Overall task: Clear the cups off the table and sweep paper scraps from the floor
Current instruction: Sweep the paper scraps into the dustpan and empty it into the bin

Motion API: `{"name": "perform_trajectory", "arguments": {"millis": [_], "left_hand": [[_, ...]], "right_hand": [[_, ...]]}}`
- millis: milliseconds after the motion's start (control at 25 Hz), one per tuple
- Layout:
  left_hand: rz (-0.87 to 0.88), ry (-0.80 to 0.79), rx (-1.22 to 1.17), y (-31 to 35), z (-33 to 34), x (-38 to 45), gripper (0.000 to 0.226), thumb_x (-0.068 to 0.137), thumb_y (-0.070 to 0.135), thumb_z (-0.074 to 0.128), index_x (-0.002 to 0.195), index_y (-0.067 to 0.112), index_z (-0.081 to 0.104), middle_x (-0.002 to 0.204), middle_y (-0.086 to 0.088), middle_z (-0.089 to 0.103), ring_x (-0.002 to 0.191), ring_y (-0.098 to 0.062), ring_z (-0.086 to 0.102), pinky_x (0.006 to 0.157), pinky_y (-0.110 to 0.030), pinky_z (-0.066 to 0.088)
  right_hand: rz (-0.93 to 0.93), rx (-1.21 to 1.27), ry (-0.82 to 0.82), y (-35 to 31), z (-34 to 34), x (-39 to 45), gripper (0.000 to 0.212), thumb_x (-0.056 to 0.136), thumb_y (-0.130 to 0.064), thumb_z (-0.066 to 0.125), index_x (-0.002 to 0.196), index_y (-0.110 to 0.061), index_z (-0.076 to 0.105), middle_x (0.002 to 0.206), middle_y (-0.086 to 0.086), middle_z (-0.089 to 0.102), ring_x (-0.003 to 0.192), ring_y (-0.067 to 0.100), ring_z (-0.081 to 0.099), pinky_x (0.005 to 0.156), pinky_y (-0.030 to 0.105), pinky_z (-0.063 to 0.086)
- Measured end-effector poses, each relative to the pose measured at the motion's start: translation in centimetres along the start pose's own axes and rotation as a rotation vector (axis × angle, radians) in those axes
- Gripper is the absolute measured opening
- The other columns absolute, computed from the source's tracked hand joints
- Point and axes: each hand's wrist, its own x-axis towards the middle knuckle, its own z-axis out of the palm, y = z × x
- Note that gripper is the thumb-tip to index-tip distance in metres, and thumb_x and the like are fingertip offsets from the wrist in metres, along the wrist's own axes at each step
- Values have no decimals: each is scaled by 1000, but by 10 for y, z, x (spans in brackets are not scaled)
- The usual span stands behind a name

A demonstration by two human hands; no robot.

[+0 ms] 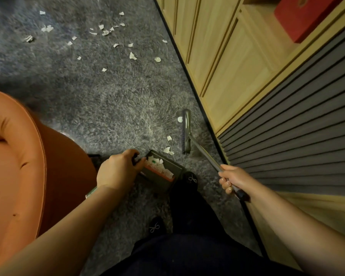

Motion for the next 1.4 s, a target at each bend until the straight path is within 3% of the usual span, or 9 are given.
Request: {"name": "perform_trajectory", "arguments": {"millis": [160,360,520,720,920,1160,1400], "left_hand": [[-44,-17,-20,27,11,41,30,86,54,59,103,31,64,84,-2,71,74,-28,66,57,-30,45],[-94,-27,-8,62,15,106,37,87,55,57,116,31,61,97,-3,72,86,-30,67,71,-37,54],[-133,8,-45,76,4,133,38,86,53,61,116,30,63,98,0,73,87,-27,67,72,-36,55],[-137,48,-23,73,-20,139,35,83,49,67,113,32,66,93,3,73,80,-22,67,64,-29,50],[-133,76,34,64,-36,136,33,82,50,67,109,31,69,87,1,73,73,-24,67,62,-33,55],[-123,17,50,57,-29,140,27,82,46,68,105,31,70,80,0,72,66,-22,66,58,-33,54],[-120,-34,95,58,-28,173,30,83,51,64,106,32,67,79,1,70,67,-22,64,55,-29,50]], "right_hand": [[25,-62,-20,-53,-20,28,54,101,-2,38,151,-16,22,62,7,38,27,5,32,33,12,27],[27,-148,-48,-120,-49,55,56,100,-1,39,151,-15,20,60,7,40,29,6,32,32,14,27],[3,-228,-60,-161,-63,74,56,99,-1,40,151,-14,24,60,6,41,30,5,33,33,15,27],[-24,-328,-69,-199,-63,94,55,99,-2,39,151,-13,25,62,5,41,31,5,33,33,16,28],[-3,-343,-68,-220,-52,105,52,99,-2,38,149,-14,28,63,4,42,35,6,34,34,16,28],[6,-355,-59,-228,-47,113,55,99,-1,38,150,-15,26,62,4,43,32,6,35,34,16,29],[45,-423,-55,-237,-36,133,49,99,-2,38,148,-11,31,62,4,42,42,10,35,36,17,29]]}}
